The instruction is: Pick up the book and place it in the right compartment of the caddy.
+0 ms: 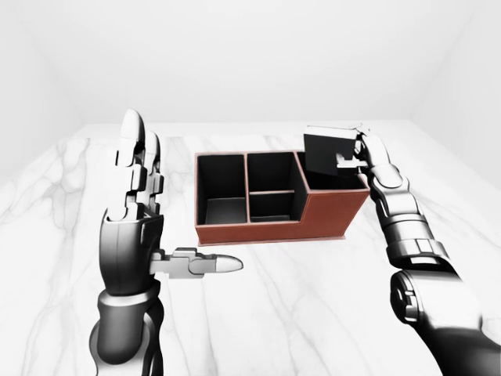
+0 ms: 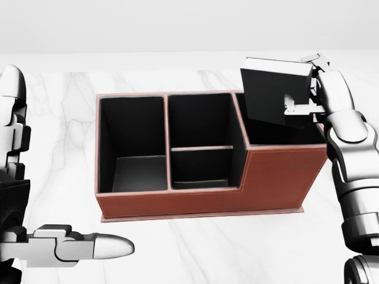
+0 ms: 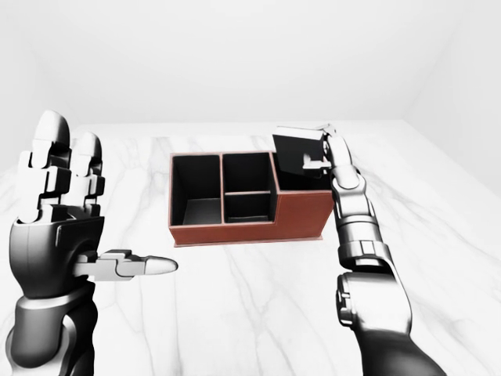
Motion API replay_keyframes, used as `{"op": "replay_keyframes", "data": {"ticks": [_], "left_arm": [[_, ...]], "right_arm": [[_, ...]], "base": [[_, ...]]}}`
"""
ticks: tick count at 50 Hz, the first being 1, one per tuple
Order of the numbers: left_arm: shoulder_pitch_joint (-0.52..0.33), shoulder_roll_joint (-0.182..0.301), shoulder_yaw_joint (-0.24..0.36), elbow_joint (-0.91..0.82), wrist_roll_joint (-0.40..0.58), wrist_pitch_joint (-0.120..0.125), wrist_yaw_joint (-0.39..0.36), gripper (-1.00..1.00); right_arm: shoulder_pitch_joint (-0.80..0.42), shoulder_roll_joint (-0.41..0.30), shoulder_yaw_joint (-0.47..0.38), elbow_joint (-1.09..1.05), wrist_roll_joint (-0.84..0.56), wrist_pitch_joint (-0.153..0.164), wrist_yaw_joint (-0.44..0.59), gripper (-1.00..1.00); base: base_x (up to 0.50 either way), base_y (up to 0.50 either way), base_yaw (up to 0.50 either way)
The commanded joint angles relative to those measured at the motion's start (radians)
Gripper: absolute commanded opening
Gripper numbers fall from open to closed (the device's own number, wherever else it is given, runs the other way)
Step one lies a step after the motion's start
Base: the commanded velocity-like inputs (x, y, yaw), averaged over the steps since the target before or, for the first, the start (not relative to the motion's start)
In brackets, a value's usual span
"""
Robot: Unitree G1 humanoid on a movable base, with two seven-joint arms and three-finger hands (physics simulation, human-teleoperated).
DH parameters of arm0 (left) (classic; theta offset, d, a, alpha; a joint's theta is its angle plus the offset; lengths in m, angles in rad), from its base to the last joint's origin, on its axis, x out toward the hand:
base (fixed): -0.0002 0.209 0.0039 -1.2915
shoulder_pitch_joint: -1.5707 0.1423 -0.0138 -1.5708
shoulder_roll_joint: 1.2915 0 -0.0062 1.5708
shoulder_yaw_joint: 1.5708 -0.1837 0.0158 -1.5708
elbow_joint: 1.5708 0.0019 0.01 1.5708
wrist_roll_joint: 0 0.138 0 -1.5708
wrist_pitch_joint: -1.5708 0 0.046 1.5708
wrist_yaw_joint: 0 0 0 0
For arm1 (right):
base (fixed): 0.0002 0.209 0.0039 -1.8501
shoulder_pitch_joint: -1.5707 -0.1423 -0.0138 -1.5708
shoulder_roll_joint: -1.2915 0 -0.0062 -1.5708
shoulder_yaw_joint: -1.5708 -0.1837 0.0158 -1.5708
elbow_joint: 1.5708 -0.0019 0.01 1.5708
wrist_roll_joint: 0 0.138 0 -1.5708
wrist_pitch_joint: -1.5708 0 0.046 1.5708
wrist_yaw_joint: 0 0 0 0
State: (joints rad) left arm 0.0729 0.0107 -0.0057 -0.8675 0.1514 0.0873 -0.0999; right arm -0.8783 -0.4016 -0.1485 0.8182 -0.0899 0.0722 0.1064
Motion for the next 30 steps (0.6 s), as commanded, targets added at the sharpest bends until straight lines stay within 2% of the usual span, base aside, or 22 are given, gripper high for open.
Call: {"op": "replay_keyframes", "data": {"ticks": [1,6,15,30], "left_arm": [[-0.001,0.001,-0.001,0.05,-0.002,0.0,0.006,1.0],[-0.006,0.001,-0.003,0.041,0.0,0.0,0.005,1.0],[0.0,0.001,-0.002,0.049,-0.002,0.0,0.006,1.0],[0.001,0.001,-0.002,0.047,-0.001,0.0,0.005,1.0]], "right_arm": [[-0.031,-0.01,-0.021,0.089,0.037,-0.055,-0.017,-1.0],[-0.048,-0.008,-0.017,0.128,0.033,-0.075,-0.02,-1.0],[-0.057,-0.006,-0.013,0.21,0.025,-0.132,-0.028,-1.0],[-0.055,-0.008,-0.012,0.223,0.022,-0.135,-0.031,-1.0]], "base": [[0.0,0.0,0.0],[0.0,0.0,0.0],[0.0,0.0,0.0],[0.0,0.0,0.0]]}}
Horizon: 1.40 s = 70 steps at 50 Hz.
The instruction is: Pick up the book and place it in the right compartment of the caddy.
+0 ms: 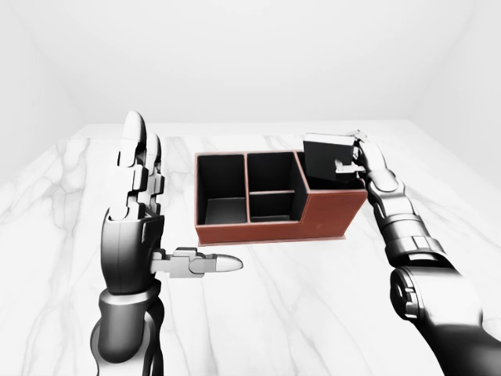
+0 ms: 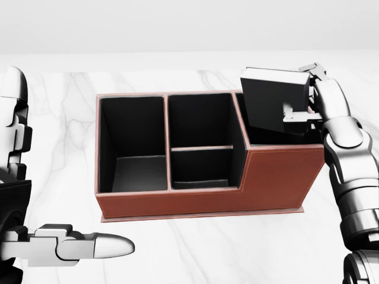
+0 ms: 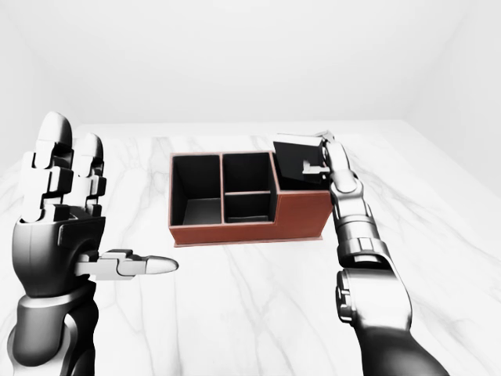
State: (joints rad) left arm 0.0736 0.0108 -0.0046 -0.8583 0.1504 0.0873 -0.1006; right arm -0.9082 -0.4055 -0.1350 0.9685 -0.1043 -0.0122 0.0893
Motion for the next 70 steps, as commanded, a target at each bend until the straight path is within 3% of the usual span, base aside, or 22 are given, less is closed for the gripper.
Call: {"op": "replay_keyframes", "data": {"ticks": [1,20,22,23,47,53,55,59,62,66,70], "left_arm": [[0.001,0.001,-0.003,0.04,0.0,0.0,0.006,1.0],[0.0,0.001,-0.004,0.032,0.001,0.0,0.004,1.0],[0.0,0.001,-0.004,0.032,0.001,0.0,0.004,1.0],[0.0,0.001,-0.004,0.032,0.001,0.0,0.004,1.0],[0.0,0.001,-0.004,0.032,0.001,0.0,0.004,1.0],[0.0,0.001,-0.004,0.031,0.001,0.0,0.004,1.0],[0.0,0.001,-0.004,0.032,0.001,0.0,0.004,1.0],[0.0,0.001,-0.004,0.032,0.001,0.0,0.004,1.0],[0.0,0.001,-0.004,0.032,0.001,0.0,0.004,1.0],[0.0,0.001,-0.004,0.031,0.001,0.0,0.004,1.0],[0.0,0.001,-0.003,0.037,0.0,0.0,0.005,1.0]], "right_arm": [[-0.027,-0.005,-0.026,0.077,0.036,-0.053,-0.014,-1.0],[-0.024,-0.005,-0.025,0.112,0.032,-0.075,-0.018,-1.0],[-0.021,-0.004,-0.025,0.114,0.031,-0.075,-0.018,0.17],[-0.023,-0.004,-0.024,0.116,0.029,-0.075,-0.02,1.0],[-0.028,-0.002,-0.022,0.118,0.025,-0.07,-0.021,1.0],[-0.028,-0.007,-0.028,0.062,0.036,-0.037,-0.015,1.0],[-0.025,-0.007,-0.028,0.02,0.041,-0.011,-0.011,1.0],[-0.02,-0.002,-0.027,0.013,0.041,-0.013,-0.012,1.0],[-0.015,-0.005,-0.038,-0.048,0.061,0.006,-0.013,1.0],[0.029,-0.022,-0.045,-0.337,0.054,0.099,-0.022,1.0],[0.044,-0.04,-0.073,-0.629,0.068,0.099,-0.008,1.0]], "base": [[0.0,0.0,0.0],[0.0,0.0,0.0],[0.0,0.0,0.0],[0.0,0.0,0.0],[0.0,0.0,0.0],[0.0,0.0,0.0],[0.0,0.0,0.0],[0.0,0.0,0.0],[0.0,0.0,0.0],[0.0,0.0,0.0],[0.0,0.0,0.0]]}}
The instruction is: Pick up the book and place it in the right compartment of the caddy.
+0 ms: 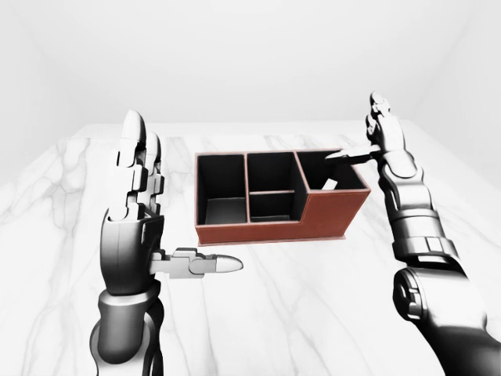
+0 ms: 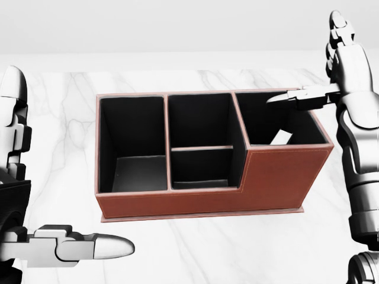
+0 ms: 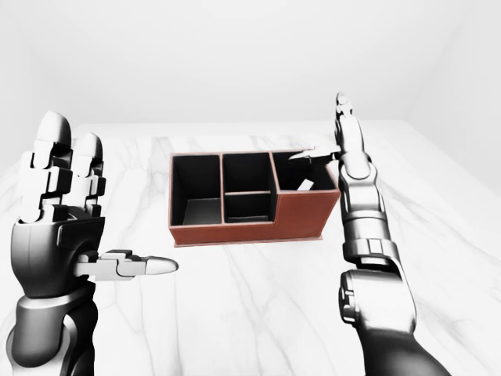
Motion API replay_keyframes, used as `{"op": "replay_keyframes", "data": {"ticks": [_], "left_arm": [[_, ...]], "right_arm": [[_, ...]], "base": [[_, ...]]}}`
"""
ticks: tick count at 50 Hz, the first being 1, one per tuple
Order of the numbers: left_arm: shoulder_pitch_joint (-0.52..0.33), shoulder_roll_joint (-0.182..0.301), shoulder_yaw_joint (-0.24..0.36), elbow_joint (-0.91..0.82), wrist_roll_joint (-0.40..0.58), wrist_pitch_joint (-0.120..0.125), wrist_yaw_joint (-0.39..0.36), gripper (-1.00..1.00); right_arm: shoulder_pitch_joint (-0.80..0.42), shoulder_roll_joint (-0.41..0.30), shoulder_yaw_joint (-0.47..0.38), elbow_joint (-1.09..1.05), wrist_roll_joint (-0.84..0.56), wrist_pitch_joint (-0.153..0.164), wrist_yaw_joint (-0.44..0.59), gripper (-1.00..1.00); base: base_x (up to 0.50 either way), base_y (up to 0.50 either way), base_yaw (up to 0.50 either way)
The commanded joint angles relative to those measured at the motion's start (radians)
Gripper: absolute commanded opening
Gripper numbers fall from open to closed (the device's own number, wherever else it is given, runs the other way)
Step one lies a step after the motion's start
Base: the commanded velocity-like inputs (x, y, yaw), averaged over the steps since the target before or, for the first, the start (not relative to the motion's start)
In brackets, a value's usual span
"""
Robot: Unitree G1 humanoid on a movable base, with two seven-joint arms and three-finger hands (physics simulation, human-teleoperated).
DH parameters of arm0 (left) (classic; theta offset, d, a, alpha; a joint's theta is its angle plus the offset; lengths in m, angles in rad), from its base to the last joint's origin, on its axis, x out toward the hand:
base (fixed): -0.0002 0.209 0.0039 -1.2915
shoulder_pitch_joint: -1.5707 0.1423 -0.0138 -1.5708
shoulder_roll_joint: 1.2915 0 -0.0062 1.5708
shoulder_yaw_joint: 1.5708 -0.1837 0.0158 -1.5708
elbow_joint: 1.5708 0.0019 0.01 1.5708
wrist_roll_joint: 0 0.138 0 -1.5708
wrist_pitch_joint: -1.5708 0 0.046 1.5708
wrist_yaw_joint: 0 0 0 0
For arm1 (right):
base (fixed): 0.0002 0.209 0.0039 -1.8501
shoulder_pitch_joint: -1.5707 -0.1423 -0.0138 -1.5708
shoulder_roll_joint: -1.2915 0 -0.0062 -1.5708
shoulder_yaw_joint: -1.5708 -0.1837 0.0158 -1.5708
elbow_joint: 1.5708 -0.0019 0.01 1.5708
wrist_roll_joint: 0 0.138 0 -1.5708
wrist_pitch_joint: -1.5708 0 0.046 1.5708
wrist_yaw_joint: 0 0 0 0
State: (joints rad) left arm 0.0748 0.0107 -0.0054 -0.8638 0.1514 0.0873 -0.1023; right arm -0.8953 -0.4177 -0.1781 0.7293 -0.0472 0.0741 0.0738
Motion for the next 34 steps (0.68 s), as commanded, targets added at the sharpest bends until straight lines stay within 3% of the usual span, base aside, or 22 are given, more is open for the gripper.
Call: {"op": "replay_keyframes", "data": {"ticks": [1,11,24,34], "left_arm": [[-0.001,0.001,-0.003,0.041,-0.001,0.0,0.007,1.0],[-0.002,0.001,-0.003,0.046,-0.001,0.0,0.008,1.0],[0.001,0.001,0.0,0.056,-0.004,0.0,0.007,1.0],[-0.001,0.0,-0.006,0.037,0.002,0.0,0.009,1.0]], "right_arm": [[0.032,-0.031,-0.037,-0.435,0.019,0.013,0.011,1.0],[0.003,-0.12,-0.109,-0.83,0.133,0.013,-0.008,1.0],[-0.035,-0.202,-0.134,-1.16,0.206,0.013,-0.051,1.0],[-0.103,-0.268,-0.192,-1.397,0.365,0.013,-0.124,1.0]], "base": [[0.0,0.0,0.0],[0.0,0.0,0.0],[0.0,0.0,0.0],[0.0,0.0,0.0]]}}
